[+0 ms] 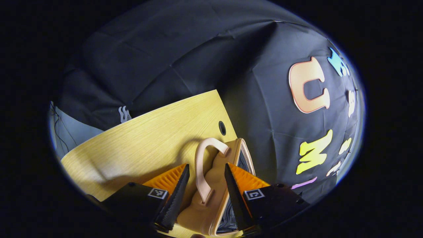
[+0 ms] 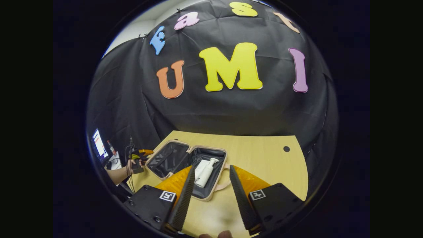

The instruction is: First open the suitcase, pack the skin care products into it, and then close the suitcase.

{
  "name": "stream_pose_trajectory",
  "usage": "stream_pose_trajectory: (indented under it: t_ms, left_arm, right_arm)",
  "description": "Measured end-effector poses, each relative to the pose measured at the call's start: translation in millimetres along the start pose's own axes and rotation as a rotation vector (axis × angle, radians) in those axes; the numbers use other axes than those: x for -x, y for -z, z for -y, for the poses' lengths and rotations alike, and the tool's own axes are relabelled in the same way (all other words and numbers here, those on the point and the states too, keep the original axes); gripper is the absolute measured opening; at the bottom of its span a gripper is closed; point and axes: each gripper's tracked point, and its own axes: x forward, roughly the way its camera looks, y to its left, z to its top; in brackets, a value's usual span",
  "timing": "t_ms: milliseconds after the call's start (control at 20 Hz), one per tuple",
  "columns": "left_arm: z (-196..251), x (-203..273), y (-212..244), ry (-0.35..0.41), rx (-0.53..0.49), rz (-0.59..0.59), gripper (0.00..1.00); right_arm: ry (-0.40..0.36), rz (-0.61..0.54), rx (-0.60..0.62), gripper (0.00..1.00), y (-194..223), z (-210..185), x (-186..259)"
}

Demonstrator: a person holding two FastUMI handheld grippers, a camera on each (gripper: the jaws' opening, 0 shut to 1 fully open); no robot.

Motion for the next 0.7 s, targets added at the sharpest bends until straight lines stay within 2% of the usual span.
stream_pose_trajectory:
  t_ms: [50,100,150,350,400,450,500,700]
  left_arm:
    - [0,-3,-1,-0.01,0.006,-0.001,0.75]
    - [-2,-7,-2,-0.026,0.01,0.001,0.59]
    - [-4,-6,-4,-0.048,0.007,0.007,0.48]
    - [7,-2,-12,-0.106,-0.07,0.015,0.13]
    - [13,-1,-11,-0.117,-0.109,0.014,0.11]
    - [22,3,-13,-0.124,-0.149,0.018,0.23]
    - [36,9,-18,-0.121,-0.181,0.028,0.1]
    - [114,44,-26,-0.06,-0.292,0.091,0.09]
  right_arm:
    - [0.007,0.004,0.008,0.61,-1,0,1]
    - [0.01,0.009,0.021,0.61,-2,0,3]
    - [0.015,0.013,0.039,0.63,-2,-1,4]
    - [0.032,0.064,0.094,0.6,-7,-3,16]
    - [0.037,0.088,0.091,0.63,-10,-3,20]
    - [0.048,0.113,0.09,0.63,-14,-1,23]
    - [0.067,0.136,0.09,0.63,-17,5,25]
    - [0.134,0.185,0.06,0.62,-21,32,33]
